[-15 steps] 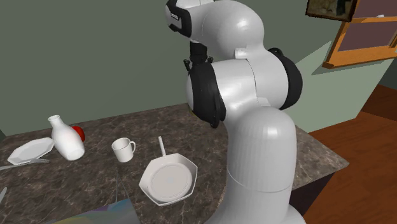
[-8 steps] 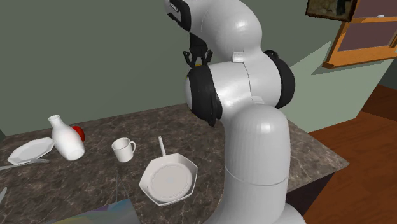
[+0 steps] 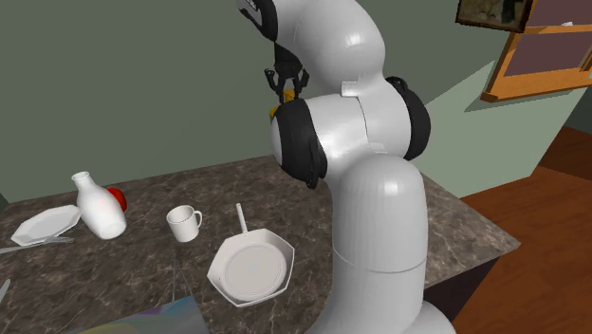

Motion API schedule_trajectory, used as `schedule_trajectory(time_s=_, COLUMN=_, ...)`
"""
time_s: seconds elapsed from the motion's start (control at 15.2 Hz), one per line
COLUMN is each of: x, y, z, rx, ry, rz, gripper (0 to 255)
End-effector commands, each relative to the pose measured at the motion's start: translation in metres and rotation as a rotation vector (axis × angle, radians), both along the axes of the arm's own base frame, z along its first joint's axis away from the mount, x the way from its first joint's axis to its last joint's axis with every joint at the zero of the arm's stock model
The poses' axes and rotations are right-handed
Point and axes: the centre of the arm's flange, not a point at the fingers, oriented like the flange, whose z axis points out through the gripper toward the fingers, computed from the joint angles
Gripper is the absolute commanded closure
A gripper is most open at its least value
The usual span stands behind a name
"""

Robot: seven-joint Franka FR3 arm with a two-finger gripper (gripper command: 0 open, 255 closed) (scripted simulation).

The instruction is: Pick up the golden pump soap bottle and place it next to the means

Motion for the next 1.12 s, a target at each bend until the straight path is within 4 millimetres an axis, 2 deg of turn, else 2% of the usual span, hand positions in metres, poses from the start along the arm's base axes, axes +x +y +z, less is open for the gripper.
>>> schedule_trajectory(time_s=0.0, x=-0.007, y=0.024, z=-0.008, rx=0.0, ry=-0.001, rz=-0.001, gripper=255)
schedule_trajectory(time_s=1.06, x=-0.051, y=0.221, z=-0.07, rx=0.0, ry=-0.001, rz=-0.001, gripper=255)
